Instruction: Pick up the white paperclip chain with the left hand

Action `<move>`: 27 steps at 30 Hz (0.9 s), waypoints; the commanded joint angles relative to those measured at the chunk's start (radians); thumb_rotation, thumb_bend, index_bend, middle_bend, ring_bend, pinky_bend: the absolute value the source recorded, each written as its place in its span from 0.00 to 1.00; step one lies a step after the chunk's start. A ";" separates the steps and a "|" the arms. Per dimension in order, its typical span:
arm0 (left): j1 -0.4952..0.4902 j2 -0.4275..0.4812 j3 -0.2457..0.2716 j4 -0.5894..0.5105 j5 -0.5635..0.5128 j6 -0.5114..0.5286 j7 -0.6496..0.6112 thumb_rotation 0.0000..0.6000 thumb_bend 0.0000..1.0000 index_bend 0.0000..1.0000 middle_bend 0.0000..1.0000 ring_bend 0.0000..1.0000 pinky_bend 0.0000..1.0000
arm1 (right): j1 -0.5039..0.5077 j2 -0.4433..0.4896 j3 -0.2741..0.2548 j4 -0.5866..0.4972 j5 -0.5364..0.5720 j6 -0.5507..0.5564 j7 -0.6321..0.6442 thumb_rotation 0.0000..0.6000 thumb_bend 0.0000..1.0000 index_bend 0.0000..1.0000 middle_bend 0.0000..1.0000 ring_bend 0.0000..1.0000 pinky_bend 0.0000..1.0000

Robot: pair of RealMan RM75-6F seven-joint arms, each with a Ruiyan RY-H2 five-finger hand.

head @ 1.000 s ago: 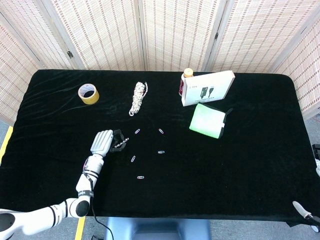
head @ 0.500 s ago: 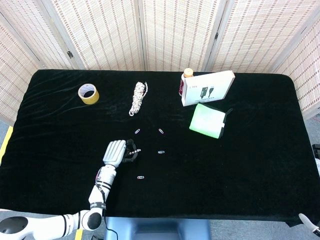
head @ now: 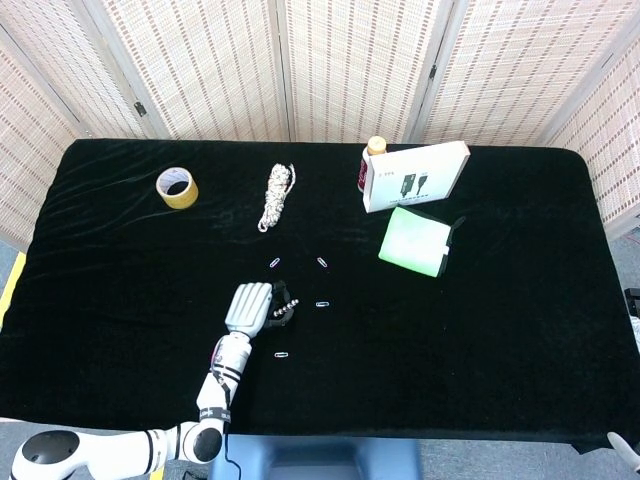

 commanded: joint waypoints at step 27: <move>0.063 0.038 0.026 -0.057 0.037 0.044 0.026 1.00 0.50 0.85 1.00 1.00 1.00 | 0.003 0.000 -0.002 -0.006 -0.010 -0.007 -0.020 1.00 0.09 0.00 0.00 0.00 0.00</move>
